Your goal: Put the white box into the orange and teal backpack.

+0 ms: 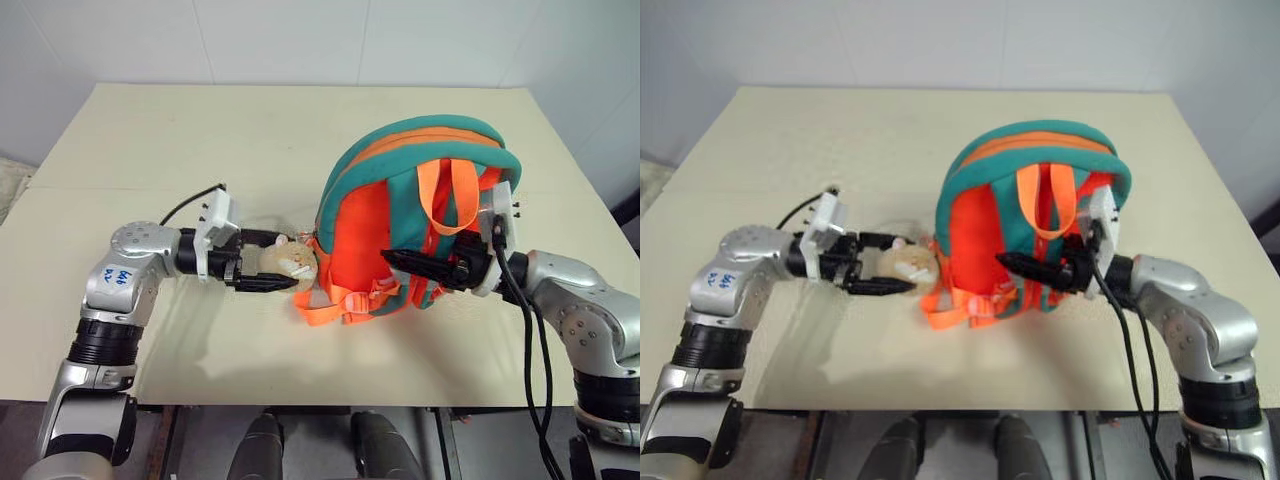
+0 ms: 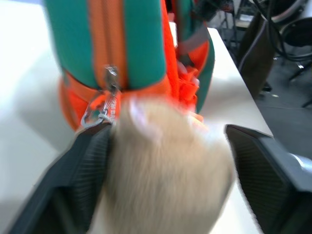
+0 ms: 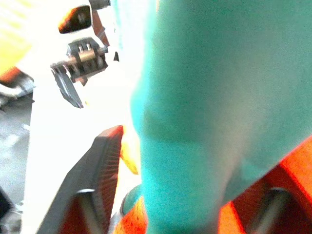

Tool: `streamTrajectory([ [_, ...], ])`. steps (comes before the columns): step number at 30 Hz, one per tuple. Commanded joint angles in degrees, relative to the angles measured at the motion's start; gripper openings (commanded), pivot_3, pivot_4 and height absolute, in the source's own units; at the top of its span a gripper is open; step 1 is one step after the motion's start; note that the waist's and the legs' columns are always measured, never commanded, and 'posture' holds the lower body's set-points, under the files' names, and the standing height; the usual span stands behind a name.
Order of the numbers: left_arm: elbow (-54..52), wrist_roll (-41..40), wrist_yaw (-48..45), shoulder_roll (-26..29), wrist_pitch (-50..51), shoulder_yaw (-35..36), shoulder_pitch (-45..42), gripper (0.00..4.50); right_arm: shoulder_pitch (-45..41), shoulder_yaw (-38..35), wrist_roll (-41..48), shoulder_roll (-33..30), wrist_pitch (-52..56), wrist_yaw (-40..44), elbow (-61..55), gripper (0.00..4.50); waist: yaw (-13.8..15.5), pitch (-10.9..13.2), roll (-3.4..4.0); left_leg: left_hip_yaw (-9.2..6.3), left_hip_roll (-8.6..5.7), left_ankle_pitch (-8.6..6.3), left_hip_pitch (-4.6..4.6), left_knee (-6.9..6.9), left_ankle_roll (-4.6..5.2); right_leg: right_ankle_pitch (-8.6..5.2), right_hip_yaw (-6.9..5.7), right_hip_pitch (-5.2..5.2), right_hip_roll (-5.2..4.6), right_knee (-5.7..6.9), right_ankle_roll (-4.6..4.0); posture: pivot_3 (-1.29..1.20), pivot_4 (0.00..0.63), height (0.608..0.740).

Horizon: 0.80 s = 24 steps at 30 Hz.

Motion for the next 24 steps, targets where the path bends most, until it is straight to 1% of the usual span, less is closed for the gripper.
streamTrajectory([
  [1,-0.8,-2.5,-1.7,2.1,-1.3,3.3,2.0,4.50,3.8,-4.0,-0.1,-4.1,-2.4,2.5,-6.0,4.34,0.0,0.0,0.00,0.00,0.01,0.00,0.00,0.00,0.00,0.00,-0.01,0.01,0.00,-0.03,0.00,0.00,0.150,0.740],
  [2,-0.6,-2.8,-1.8,2.4,-1.1,3.8,2.7,4.50,5.2,-4.8,-0.5,-4.9,-2.9,2.6,-6.7,4.49,0.0,0.0,0.00,0.00,0.00,0.00,0.00,-0.02,0.00,0.00,0.00,0.01,-0.01,-0.04,0.00,0.00,0.150,0.740],
  [5,-0.7,-3.1,-0.6,2.2,-1.8,4.9,4.4,4.50,10.2,-8.0,-1.6,-6.9,-4.5,3.1,-7.3,4.49,0.0,0.0,-0.01,0.00,0.01,-0.01,0.01,-0.03,0.01,0.00,0.00,0.03,-0.01,-0.06,0.00,0.00,0.150,0.740],
  [6,-1.1,-3.6,-0.4,2.5,-1.1,5.5,5.2,4.50,13.5,-10.1,-3.1,-7.7,-6.1,4.1,-6.7,4.49,0.0,0.0,-0.01,0.01,0.01,0.00,0.01,-0.02,0.01,0.00,0.00,0.03,-0.01,-0.05,0.00,0.00,0.150,0.740],
  [10,-1.6,-4.9,-0.3,3.7,-0.7,7.7,6.7,4.50,21.7,-15.5,-6.4,-9.7,-11.4,8.2,-4.1,4.49,0.1,0.0,-0.02,0.01,-0.01,0.00,0.00,-0.01,0.01,0.00,0.00,0.05,-0.01,-0.07,-0.01,0.00,0.150,0.740],
  [13,-2.0,-5.8,-1.4,4.7,-1.1,9.0,7.9,4.50,25.4,-18.3,-7.2,-10.6,-13.9,11.2,-2.5,4.49,0.0,0.0,-0.02,0.03,0.00,0.00,0.03,0.01,0.02,0.00,0.00,0.08,-0.01,-0.07,-0.01,0.00,0.150,0.740],
  [14,-1.9,-5.3,-2.3,5.4,-2.3,9.2,8.5,4.50,26.3,-20.4,-7.4,-11.1,-15.2,12.7,-0.9,4.49,-0.1,0.0,-0.02,0.04,0.00,0.01,0.07,0.01,0.02,0.00,0.00,0.10,-0.01,-0.07,-0.02,0.00,0.150,0.740],
  [16,-1.3,-4.3,-3.1,6.2,-4.8,9.8,9.2,4.50,27.6,-23.3,-7.7,-12.1,-17.1,15.1,1.6,4.49,-0.2,0.0,-0.02,0.17,0.02,0.01,0.17,0.00,0.02,-0.01,0.07,0.16,-0.02,-0.10,-0.04,0.00,0.150,0.740],
  [18,-0.8,-3.6,-4.0,6.5,-9.5,10.7,9.6,4.50,28.6,-25.0,-7.6,-13.5,-18.2,18.4,4.1,4.49,-0.1,0.0,-0.03,0.25,0.02,0.00,0.28,-0.02,0.02,-0.01,0.13,0.21,-0.03,-0.11,-0.04,0.00,0.150,0.740],
  [20,-0.8,-4.1,-5.4,8.0,-9.6,11.0,10.7,4.50,28.3,-25.5,-8.3,-14.9,-19.6,20.4,6.7,4.49,-0.1,0.0,-0.04,0.25,0.04,0.00,0.41,-0.03,0.02,-0.02,0.13,0.34,-0.02,-0.15,-0.07,0.00,0.150,0.740],
  [21,-0.7,-4.3,-6.2,8.9,-9.2,11.0,11.3,4.50,27.3,-25.2,-8.7,-15.5,-20.2,20.8,8.0,4.49,-0.2,0.0,-0.05,0.26,0.06,0.00,0.59,-0.08,0.02,-0.09,0.13,0.52,-0.01,-0.24,-0.20,0.00,0.150,0.740],
  [23,-0.5,-4.6,-7.0,9.9,-9.1,10.8,11.8,4.50,26.1,-24.5,-9.1,-16.2,-21.0,21.3,9.4,4.49,-0.4,0.0,-0.04,0.34,0.08,-0.01,0.95,-0.22,0.04,-0.48,0.18,0.90,-0.01,-0.54,-0.94,0.00,0.150,0.740],
  [24,-0.5,-4.7,-6.9,10.1,-9.2,11.0,12.0,4.50,24.4,-23.2,-9.4,-16.4,-21.4,21.1,10.5,4.49,-0.4,0.0,-0.05,0.37,0.08,-0.01,0.99,-0.23,0.05,-0.50,0.20,0.95,-0.03,-0.58,-0.99,0.00,0.150,0.740],
])
